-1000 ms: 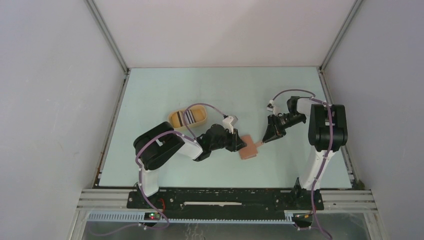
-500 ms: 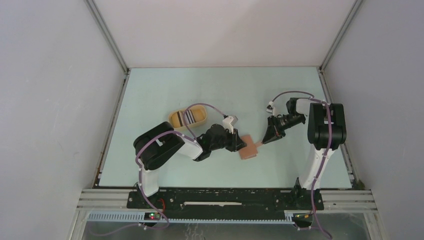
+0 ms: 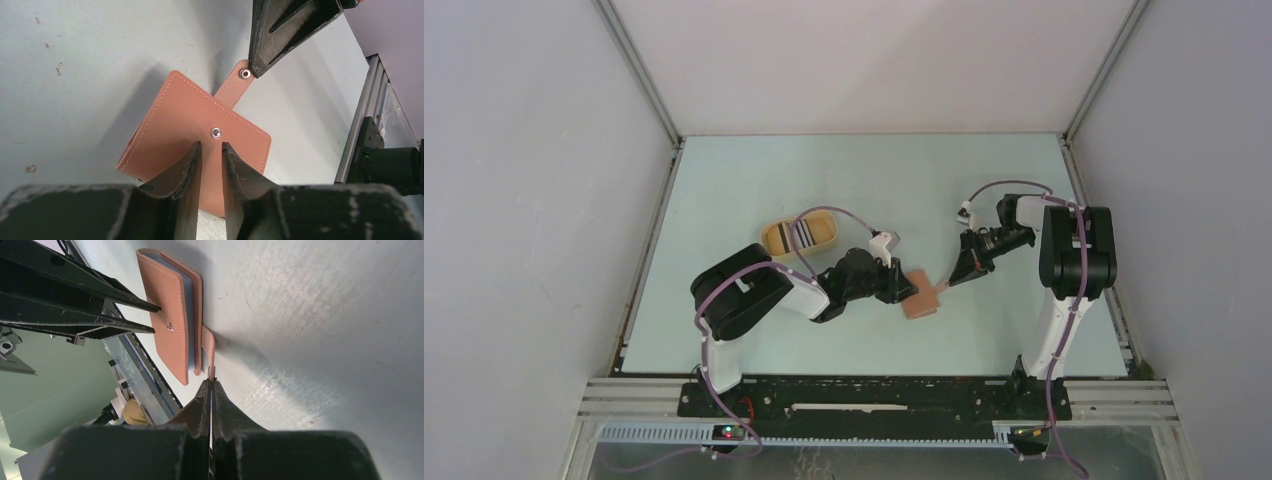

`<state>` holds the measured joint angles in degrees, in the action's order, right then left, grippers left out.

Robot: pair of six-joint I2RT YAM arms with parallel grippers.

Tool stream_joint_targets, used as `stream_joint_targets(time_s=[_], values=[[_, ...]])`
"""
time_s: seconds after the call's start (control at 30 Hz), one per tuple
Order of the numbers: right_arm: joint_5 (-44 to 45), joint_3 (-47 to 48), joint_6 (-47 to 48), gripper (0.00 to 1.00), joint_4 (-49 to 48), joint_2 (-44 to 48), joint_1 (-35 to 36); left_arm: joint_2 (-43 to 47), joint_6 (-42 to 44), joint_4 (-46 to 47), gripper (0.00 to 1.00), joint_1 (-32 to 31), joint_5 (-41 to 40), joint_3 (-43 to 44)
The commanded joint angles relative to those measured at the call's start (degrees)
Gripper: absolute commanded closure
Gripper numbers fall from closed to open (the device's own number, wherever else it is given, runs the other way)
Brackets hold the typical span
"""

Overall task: Put the credit cards into the card holder
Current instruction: Close the card holder at the center of the board.

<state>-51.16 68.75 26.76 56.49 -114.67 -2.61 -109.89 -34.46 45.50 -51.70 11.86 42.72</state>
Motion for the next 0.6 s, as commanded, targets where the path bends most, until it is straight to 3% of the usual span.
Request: stream_joint_targets(time_s=[0.0,0.2,0.57], values=[[-0.66,1.47,0.17,1.00,0.11,0.43,-0.20,1.27,1.86,-3.79,0.71,-0.55,-0.31,1.01],[2.05,1.47,1.18,1.00,-1.27,4.43,1.67,4.39,0.16,0.86,0.56,1.13,0.75,-2.12],[17.13,1.47,3.87,1.00,-6.00,14.74,12.61,9.31,-2.10,6.41,0.56,4.47,-1.53,-8.56]])
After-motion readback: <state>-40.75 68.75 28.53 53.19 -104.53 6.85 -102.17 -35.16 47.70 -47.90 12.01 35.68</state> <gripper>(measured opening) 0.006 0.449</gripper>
